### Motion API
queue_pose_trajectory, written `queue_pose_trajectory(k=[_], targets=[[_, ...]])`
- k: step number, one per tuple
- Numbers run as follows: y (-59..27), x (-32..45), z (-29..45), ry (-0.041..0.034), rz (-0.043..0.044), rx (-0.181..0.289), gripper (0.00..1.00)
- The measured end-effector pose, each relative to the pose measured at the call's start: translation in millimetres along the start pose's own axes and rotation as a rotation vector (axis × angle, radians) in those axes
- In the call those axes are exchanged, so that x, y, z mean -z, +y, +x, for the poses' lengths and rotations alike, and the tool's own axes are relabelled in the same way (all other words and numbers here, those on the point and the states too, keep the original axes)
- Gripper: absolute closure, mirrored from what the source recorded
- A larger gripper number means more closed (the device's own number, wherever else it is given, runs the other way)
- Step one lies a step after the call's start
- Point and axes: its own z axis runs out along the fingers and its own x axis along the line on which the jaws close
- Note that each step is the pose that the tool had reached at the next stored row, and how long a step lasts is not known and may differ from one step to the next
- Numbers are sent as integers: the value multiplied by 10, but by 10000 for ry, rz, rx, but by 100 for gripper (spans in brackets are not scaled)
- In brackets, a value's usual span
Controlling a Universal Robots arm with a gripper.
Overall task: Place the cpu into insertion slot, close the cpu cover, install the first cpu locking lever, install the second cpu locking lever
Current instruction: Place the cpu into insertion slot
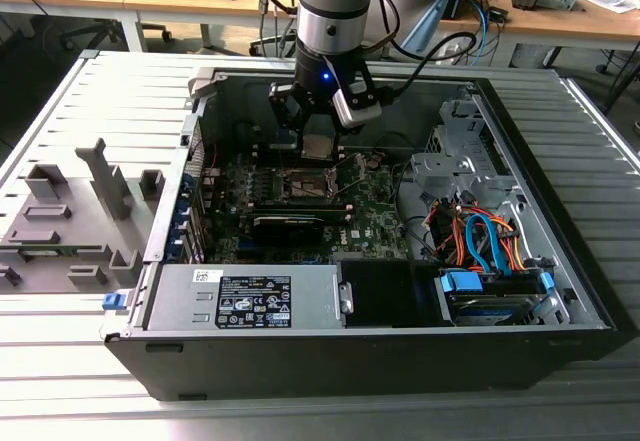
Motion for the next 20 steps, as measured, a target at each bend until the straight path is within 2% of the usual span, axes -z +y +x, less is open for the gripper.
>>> queue_pose_trajectory(k=[20], targets=[[0, -2, 0, -39, 25, -432, 46]])
